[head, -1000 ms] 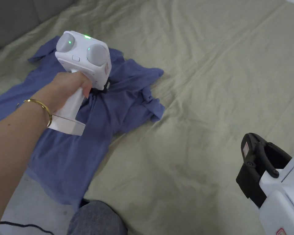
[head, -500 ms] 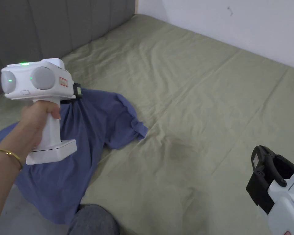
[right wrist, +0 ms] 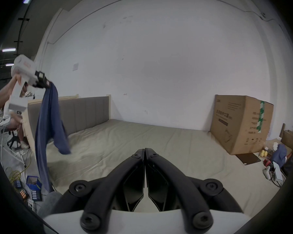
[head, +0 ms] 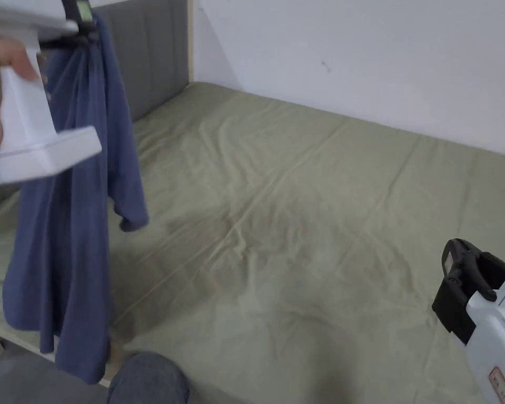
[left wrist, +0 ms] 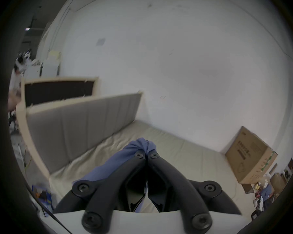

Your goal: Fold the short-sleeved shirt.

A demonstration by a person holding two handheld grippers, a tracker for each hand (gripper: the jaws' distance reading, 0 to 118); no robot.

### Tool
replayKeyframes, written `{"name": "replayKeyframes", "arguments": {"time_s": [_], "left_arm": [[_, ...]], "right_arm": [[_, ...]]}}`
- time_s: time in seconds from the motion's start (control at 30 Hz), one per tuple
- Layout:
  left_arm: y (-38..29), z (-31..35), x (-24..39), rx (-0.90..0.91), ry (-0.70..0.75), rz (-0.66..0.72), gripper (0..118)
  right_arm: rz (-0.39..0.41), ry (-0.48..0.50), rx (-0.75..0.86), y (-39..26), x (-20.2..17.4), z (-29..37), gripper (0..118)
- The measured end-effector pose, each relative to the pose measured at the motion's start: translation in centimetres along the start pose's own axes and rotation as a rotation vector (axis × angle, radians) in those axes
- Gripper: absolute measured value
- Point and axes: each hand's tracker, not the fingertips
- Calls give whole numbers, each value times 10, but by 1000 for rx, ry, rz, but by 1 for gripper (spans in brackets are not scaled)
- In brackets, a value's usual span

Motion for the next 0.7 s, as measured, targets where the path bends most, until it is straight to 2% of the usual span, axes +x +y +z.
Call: {"name": "replayKeyframes", "arguments": {"time_s": [0.2, 0.37, 0.43, 0.53, 0.63, 0.7], "left_arm": [[73, 12, 98, 79, -140, -115, 0], [107, 4, 175, 84, -209, -168, 0], [112, -2, 199, 83, -259, -190, 0], [112, -19, 228, 34, -321, -149, 0], [96, -45, 250, -13, -351, -115, 0], [73, -65, 265, -70, -386, -144, 0]], "right_arm": [[-22, -109, 42, 12, 34, 28, 0], [-38, -186, 67, 19, 59, 45, 0], [-32, -213, 66, 21, 67, 50, 0], [-22, -250, 64, 23, 78, 55, 0], [-29, -281, 60, 23, 90, 57, 0], [-35, -301, 55, 21, 96, 58, 0]]}}
